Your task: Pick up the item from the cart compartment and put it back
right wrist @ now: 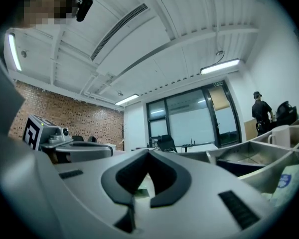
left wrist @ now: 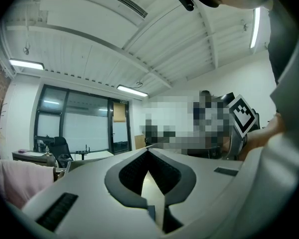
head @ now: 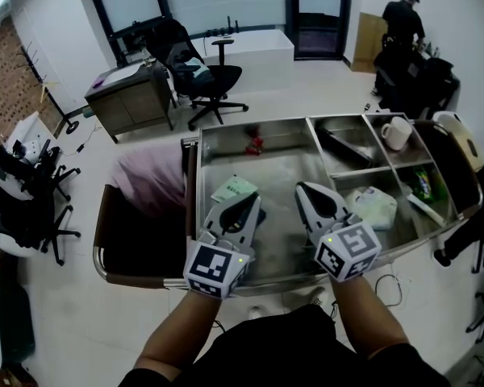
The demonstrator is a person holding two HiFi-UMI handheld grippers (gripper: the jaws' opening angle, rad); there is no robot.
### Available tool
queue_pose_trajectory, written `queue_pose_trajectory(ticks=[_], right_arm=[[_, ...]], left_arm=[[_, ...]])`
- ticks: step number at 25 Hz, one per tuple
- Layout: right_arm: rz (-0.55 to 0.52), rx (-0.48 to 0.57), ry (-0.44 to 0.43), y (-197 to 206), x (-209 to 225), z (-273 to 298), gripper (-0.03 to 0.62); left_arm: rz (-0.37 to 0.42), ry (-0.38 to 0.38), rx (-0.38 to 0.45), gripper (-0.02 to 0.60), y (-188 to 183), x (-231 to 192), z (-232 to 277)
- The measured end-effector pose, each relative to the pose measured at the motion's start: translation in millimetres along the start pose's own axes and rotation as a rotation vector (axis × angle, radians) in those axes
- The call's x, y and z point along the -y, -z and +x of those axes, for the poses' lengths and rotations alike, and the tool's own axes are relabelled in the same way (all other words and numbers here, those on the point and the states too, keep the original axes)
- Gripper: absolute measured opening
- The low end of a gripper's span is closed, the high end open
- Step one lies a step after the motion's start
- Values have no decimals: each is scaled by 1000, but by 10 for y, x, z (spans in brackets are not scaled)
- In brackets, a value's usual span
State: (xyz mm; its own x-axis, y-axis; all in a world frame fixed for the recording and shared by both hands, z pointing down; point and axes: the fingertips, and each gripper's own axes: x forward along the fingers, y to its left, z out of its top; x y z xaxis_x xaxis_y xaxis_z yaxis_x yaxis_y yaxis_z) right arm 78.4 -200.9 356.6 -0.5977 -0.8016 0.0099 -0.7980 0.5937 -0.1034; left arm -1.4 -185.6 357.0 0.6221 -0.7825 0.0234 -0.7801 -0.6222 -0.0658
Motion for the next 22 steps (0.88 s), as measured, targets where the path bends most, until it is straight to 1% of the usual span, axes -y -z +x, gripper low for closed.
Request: queue_pose_trajectory(ticks=[12, 22], right_arm=[[-10, -46, -20, 73, -68, 35, 15], [-4, -30, -13, 50, -45, 19, 15]], left_arm=[[-4, 13, -4, 0, 9, 19, -4], [-10, 22, -7, 0, 5, 35, 8]])
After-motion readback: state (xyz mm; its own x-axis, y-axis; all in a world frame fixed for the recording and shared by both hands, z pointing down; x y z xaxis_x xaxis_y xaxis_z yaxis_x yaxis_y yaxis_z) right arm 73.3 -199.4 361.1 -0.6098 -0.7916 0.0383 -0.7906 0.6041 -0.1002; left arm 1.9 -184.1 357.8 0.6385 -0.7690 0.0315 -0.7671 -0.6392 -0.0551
